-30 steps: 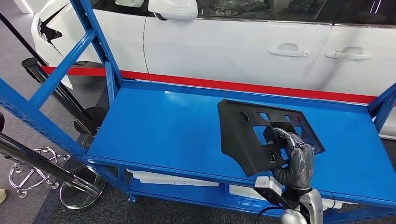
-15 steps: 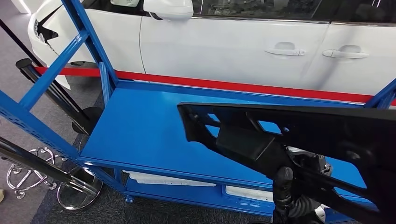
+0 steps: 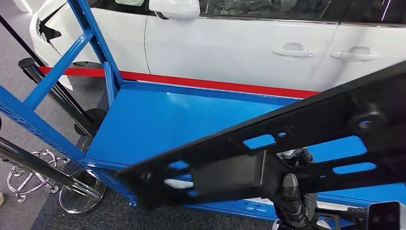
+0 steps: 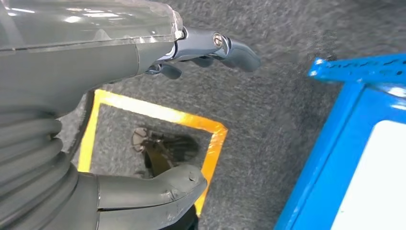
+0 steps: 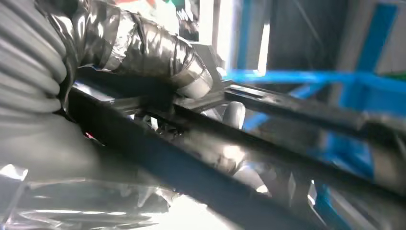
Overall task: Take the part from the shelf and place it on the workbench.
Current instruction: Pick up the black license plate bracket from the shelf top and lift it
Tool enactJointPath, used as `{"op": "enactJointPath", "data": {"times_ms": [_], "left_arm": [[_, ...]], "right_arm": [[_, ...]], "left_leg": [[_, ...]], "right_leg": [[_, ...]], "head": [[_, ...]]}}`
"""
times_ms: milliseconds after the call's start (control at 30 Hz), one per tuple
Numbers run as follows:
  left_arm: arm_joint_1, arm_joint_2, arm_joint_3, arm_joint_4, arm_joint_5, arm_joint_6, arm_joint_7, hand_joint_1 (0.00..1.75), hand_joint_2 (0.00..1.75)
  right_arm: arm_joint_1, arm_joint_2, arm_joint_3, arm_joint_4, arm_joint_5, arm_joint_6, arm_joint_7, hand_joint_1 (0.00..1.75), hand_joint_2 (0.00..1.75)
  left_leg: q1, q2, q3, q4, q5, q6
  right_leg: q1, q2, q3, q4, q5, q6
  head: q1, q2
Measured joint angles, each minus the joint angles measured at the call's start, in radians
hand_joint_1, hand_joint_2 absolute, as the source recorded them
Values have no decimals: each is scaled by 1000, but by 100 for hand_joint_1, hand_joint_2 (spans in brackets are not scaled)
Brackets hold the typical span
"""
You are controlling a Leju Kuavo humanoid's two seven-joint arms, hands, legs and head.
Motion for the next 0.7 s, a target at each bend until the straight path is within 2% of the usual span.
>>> {"op": "enactJointPath", "data": {"times_ms": [67,100,133,200,233,267,300,333,400,433,467,567,600,633,700], "left_arm": [[0,-2,8,0,-2,13,48,0,175],[0,-3,13,0,-4,26,81,0,175],[0,-5,17,0,-8,45,123,0,175],[-2,-8,22,0,-18,92,232,0,175],[-3,-10,24,0,-22,117,296,0,175],[-5,-14,26,1,-26,138,357,0,175],[-6,-18,27,1,-29,152,410,0,175],[-8,-24,29,1,-32,158,453,0,175],[-13,-39,30,0,-33,155,502,0,175],[-16,-47,31,0,-35,152,515,0,175],[-18,-55,33,0,-38,150,520,0,175],[-18,-74,39,0,-44,149,513,0,175],[-18,-77,41,1,-45,149,509,0,175],[-18,-79,42,1,-46,148,504,0,175],[-19,-81,45,1,-51,146,492,0,175]], "right_arm": [[13,-9,-10,29,27,53,8,175,175],[19,-13,-18,43,45,72,6,175,175],[24,-17,-27,56,62,85,2,175,175],[29,-20,-43,78,92,104,-8,175,175],[29,-21,-50,87,106,111,-13,175,175],[29,-23,-55,94,119,118,-17,175,175],[28,-25,-60,101,130,122,-19,175,175],[25,-29,-66,106,139,124,-19,175,175],[15,-38,-82,112,150,124,-18,175,175],[9,-43,-92,114,156,122,-17,175,175],[5,-47,-102,116,164,119,-18,175,175],[-2,-55,-129,121,199,114,-29,175,175],[-3,-57,-135,121,209,113,-33,175,175],[-4,-59,-140,122,217,113,-37,175,175],[-6,-62,-147,122,233,110,-47,175,175]], "left_leg": [[3,-1,-5,5,-6,-10],[5,-1,-11,20,-23,-14],[6,0,-27,57,-54,-18],[7,0,-75,182,-135,-24],[8,0,-97,244,-166,-25],[8,0,-103,277,-177,-25],[7,0,-91,274,-171,-22],[7,0,-58,228,-147,-18],[3,0,34,78,-97,-5],[0,0,66,19,-80,-1],[-4,0,81,-13,-73,3],[-7,2,74,-27,-50,13],[-5,4,70,-32,-39,19],[-2,7,63,-35,-27,25],[0,12,43,-37,-8,35]], "right_leg": [[0,-1,-4,-2,7,-13],[-1,-3,-7,-5,11,-21],[-2,-5,-11,-7,16,-28],[0,-6,-26,-7,26,-38],[1,-6,-34,-6,32,-40],[3,-6,-42,-5,38,-40],[5,-6,-50,-4,43,-39],[6,-6,-56,-3,49,-37],[8,-6,-65,-2,60,-30],[9,-7,-69,-2,66,-25],[9,-8,-71,-3,72,-19],[4,-10,-74,-11,90,1],[4,-8,-79,-4,79,6],[4,-6,-90,21,50,10],[3,-3,-127,133,-45,16]], "head": [[0,0],[0,0],[0,0],[0,0],[0,0],[0,0],[0,0],[0,0],[0,0],[0,0],[0,0],[0,0],[0,0],[0,0],[0,0]]}}
